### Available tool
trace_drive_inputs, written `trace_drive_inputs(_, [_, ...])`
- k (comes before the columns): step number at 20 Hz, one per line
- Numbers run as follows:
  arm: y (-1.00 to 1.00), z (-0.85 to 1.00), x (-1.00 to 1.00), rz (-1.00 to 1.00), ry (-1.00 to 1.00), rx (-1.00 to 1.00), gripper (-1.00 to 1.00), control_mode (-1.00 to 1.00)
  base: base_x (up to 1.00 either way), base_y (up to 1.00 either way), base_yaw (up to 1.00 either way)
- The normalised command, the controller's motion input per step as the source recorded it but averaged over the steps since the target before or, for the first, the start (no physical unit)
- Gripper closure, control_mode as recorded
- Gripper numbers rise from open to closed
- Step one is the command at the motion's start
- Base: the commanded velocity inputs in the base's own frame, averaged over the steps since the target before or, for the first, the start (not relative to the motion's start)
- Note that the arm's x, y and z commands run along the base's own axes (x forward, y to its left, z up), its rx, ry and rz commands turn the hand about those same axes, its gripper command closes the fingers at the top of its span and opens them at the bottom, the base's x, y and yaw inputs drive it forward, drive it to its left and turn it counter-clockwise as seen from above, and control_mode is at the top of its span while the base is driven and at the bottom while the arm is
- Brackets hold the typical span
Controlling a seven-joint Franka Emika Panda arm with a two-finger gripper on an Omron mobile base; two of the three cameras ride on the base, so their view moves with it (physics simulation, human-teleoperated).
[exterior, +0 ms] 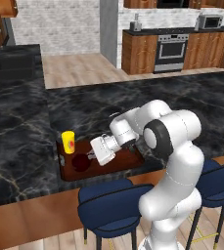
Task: There is a tray on the dining counter. Grab the cup, mug, and pitcher and place them on the tray. The pitcher may be placed next to the tray if it cannot fit the tray.
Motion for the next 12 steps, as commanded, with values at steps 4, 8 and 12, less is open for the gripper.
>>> trace_drive_inputs(4, [0.04,-0.16,0.16,0.01,0.0,0.0,1.0,-1.0,0.0,0.0,0.0])
trace_drive_inputs(8, [0.18,-0.11,0.17,0.0,0.01,0.0,1.0,-1.0,0.0,0.0,0.0])
trace_drive_inputs(12, [0.2,-0.21,0.17,0.01,0.0,0.0,1.0,-1.0,0.0,0.0,0.0])
